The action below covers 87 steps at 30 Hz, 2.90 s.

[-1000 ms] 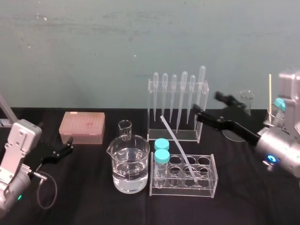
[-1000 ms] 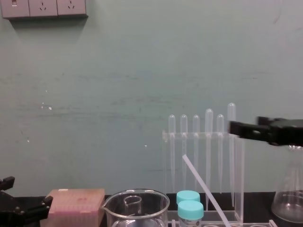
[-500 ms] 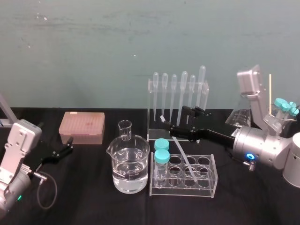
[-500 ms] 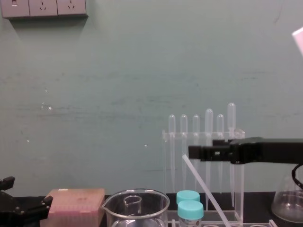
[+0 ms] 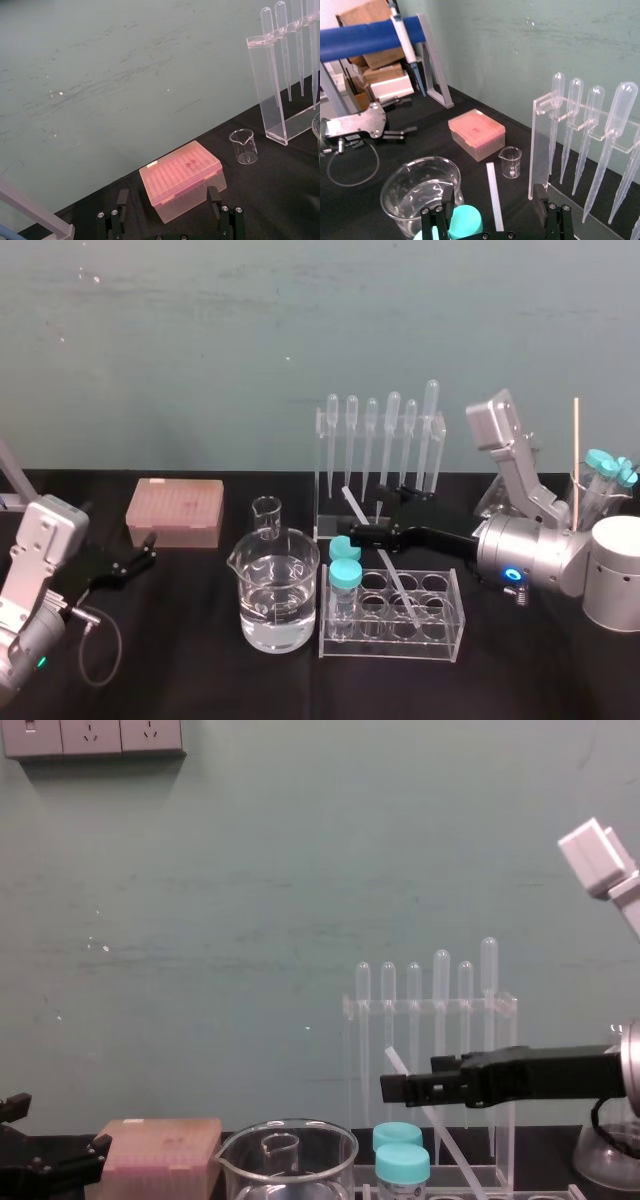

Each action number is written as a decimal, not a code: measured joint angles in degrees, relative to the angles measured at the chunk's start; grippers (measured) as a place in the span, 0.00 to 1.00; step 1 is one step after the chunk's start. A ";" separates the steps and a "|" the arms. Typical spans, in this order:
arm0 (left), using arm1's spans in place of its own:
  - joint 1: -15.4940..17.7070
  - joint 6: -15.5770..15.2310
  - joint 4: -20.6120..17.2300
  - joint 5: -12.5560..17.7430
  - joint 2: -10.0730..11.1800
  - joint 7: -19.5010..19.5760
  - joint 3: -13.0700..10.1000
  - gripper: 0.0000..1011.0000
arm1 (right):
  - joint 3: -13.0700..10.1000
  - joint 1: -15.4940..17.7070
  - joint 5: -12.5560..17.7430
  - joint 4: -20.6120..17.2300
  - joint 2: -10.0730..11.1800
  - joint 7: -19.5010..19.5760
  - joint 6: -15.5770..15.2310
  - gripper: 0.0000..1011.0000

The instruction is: Pick up the stirring rod with one hand, then place it down.

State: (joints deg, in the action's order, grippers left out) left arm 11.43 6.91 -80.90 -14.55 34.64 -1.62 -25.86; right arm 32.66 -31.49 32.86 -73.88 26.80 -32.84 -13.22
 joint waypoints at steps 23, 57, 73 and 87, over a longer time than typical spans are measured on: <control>0.00 0.00 0.00 0.00 0.00 0.00 0.00 0.99 | 1.24 -2.07 -2.39 4.17 -2.27 -1.24 0.37 0.99; 0.00 0.00 0.00 0.00 0.00 0.00 0.00 0.99 | 1.17 -2.01 -2.59 4.09 -2.25 -1.14 0.55 0.42; 0.00 0.00 0.00 0.00 0.00 0.00 0.00 0.99 | 1.17 -2.01 -2.56 4.09 -2.25 -1.09 0.56 0.07; 0.00 0.00 0.00 0.00 0.00 0.00 0.00 0.99 | -1.08 1.32 -5.56 1.63 -2.02 0.72 12.12 0.07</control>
State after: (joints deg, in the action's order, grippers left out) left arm 11.43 6.91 -80.90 -14.55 34.64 -1.62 -25.86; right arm 31.58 -30.17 27.30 -72.24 24.78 -32.12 -1.09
